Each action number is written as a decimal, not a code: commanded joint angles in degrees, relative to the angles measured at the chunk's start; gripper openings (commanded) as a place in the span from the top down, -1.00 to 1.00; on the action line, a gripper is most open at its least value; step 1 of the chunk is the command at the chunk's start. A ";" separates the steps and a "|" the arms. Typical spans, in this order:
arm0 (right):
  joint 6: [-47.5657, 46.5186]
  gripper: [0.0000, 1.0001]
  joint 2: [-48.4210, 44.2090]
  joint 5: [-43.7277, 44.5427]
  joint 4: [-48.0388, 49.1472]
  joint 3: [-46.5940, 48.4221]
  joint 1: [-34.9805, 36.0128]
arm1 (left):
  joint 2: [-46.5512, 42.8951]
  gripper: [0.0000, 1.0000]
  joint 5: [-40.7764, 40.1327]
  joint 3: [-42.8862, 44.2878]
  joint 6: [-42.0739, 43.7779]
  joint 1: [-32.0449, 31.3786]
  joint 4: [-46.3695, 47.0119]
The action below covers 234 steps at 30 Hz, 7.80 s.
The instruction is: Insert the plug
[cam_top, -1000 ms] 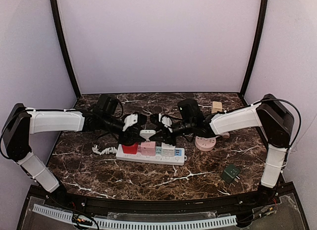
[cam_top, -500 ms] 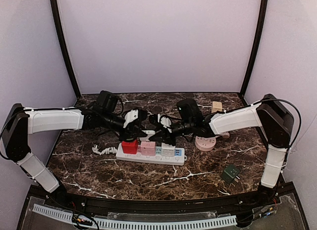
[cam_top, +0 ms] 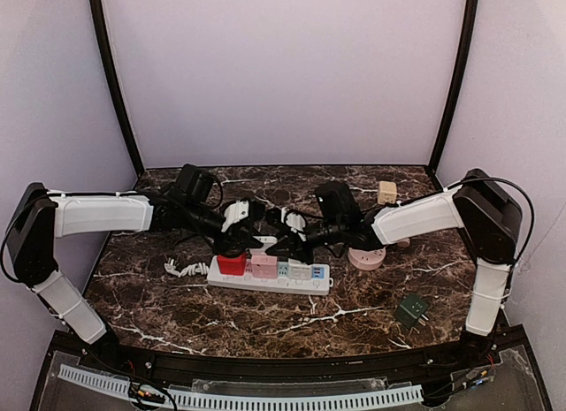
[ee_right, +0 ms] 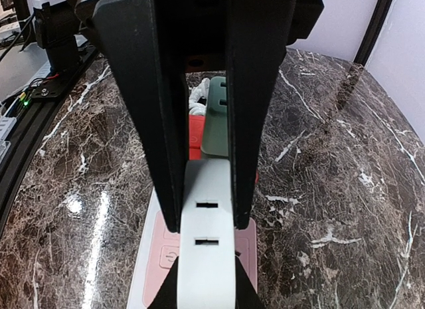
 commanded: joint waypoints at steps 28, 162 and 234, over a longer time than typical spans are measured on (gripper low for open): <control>28.23 -0.84 -17.21 29.07 -41.62 7.62 -16.60 | -17.77 -0.89 -19.41 -8.03 -26.94 -3.37 17.05; 32.17 -0.85 25.94 38.31 -62.87 54.73 -40.05 | -31.08 -0.77 -30.09 -47.25 -42.48 -6.93 49.87; -6.78 1.00 -12.24 -8.74 9.36 0.96 2.48 | -20.15 0.10 -9.85 -7.64 -8.69 -10.76 15.23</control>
